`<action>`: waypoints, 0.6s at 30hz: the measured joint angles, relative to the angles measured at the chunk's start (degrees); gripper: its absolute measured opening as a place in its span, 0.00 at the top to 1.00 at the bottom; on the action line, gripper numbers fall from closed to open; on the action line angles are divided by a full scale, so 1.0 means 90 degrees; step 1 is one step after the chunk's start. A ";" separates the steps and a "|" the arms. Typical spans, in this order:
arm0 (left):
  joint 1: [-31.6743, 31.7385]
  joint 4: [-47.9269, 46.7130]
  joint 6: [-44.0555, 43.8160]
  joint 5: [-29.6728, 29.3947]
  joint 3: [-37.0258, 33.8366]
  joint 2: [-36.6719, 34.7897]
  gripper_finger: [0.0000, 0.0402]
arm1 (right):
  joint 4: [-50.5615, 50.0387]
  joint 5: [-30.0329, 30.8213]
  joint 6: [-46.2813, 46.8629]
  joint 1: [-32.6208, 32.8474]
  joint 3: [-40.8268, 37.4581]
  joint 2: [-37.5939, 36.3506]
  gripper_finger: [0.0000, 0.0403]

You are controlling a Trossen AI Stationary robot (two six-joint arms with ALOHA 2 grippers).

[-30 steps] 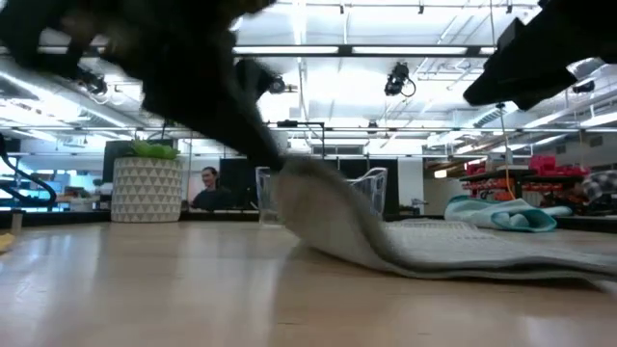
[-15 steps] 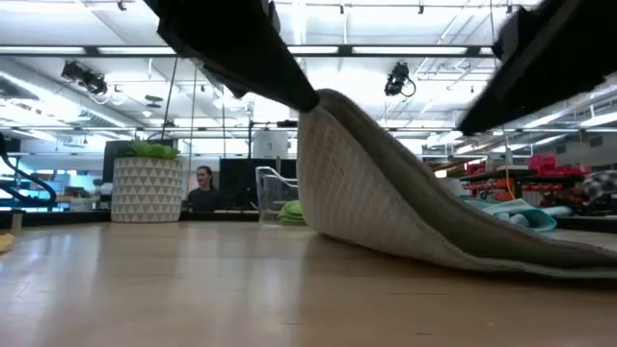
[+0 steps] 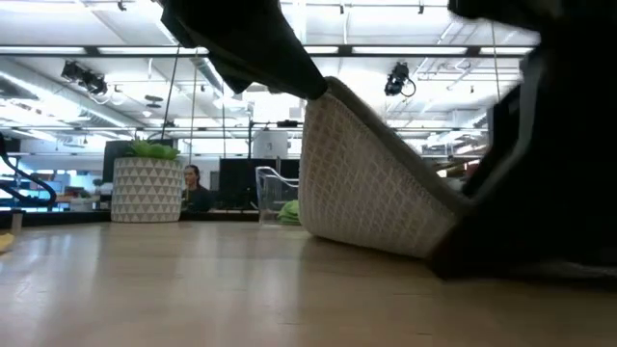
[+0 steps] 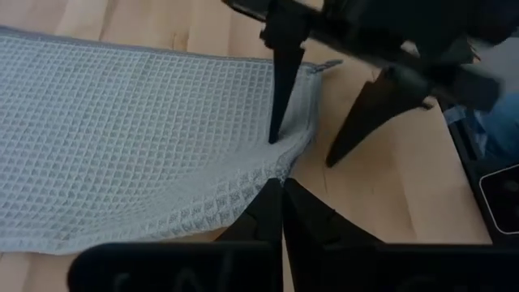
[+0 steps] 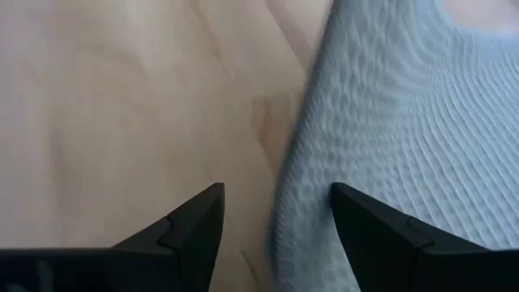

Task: Fold microfiber towels
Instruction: Fold the gray microfiber cloth

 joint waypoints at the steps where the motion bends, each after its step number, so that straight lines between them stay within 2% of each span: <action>1: 0.0000 0.0011 0.0000 -0.0039 0.0002 0.0000 0.99 | -0.0202 0.0000 0.0178 0.0007 0.0060 0.0085 0.43; 8: -0.0004 -0.0039 -0.0137 -0.0083 0.0002 0.0000 0.98 | -0.1094 0.0099 0.1318 0.0246 0.0171 0.0221 0.54; 18: -0.0023 -0.0120 -0.0300 -0.0207 0.0002 0.0000 0.99 | -0.1808 -0.0049 0.1622 0.0552 0.0159 0.0168 0.85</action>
